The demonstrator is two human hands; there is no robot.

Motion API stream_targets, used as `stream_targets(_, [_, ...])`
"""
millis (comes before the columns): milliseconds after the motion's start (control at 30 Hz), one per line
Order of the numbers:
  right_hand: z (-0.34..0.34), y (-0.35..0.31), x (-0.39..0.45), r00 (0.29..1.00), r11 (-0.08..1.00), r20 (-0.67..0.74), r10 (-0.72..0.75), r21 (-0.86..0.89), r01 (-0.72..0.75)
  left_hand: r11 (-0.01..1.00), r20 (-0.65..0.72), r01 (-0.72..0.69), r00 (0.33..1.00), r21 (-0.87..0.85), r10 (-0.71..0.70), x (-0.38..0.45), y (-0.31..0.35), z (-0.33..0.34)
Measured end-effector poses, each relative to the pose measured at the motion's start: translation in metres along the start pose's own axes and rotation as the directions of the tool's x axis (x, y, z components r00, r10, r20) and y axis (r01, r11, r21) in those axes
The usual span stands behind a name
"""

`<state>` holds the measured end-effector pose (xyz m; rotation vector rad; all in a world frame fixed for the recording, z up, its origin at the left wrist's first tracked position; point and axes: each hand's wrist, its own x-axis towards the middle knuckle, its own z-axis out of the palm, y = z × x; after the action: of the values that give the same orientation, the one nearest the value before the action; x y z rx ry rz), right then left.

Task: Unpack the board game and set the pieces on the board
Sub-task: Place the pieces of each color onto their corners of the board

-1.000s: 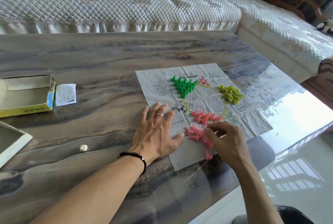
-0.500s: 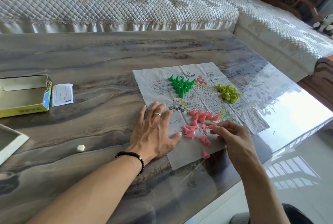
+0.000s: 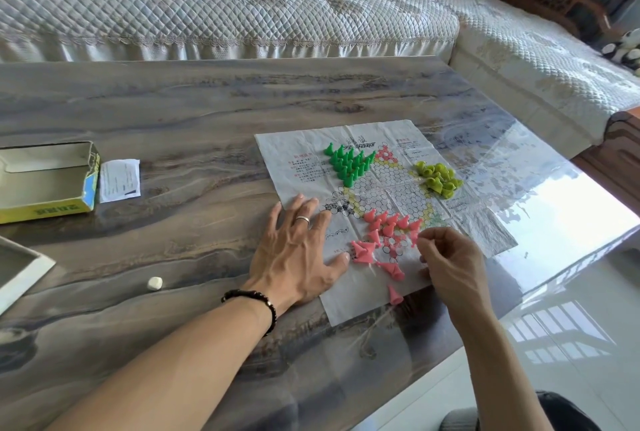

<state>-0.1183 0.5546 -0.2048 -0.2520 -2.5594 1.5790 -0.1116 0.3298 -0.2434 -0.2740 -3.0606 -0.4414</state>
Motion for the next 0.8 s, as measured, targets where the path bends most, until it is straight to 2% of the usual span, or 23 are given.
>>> stream_targets(67, [0.001, 0.002, 0.001, 0.998, 0.988, -0.006, -0.065, -0.138, 0.063, 1.0, -0.002, 0.003, 1.0, -0.002, -0.003, 0.0, 0.0, 0.0])
stream_targets(267, [0.0, 0.007, 0.005, 0.987, 0.967, -0.14, -0.075, -0.253, 0.037, 1.0, 0.0, 0.003, 1.0, -0.004, -0.003, 0.0, 0.0, -0.001])
stream_targets(467, [0.011, 0.006, 0.007, 0.971, 0.8, -0.006, -0.238, -0.568, 0.192, 1.0, 0.002, 0.004, 1.0, -0.006, -0.004, -0.001, 0.001, -0.001])
stream_targets(633, [0.011, 0.013, 0.007, 0.977, 0.796, -0.011, -0.213, -0.582, 0.167, 1.0, 0.005, 0.002, 1.0, -0.014, -0.002, -0.001, 0.001, -0.002])
stream_targets(800, [0.007, 0.013, 0.005, 0.956, 0.772, 0.027, -0.291, -0.584, 0.251, 1.0, 0.005, 0.001, 1.0, -0.008, -0.001, 0.0, 0.001, -0.002])
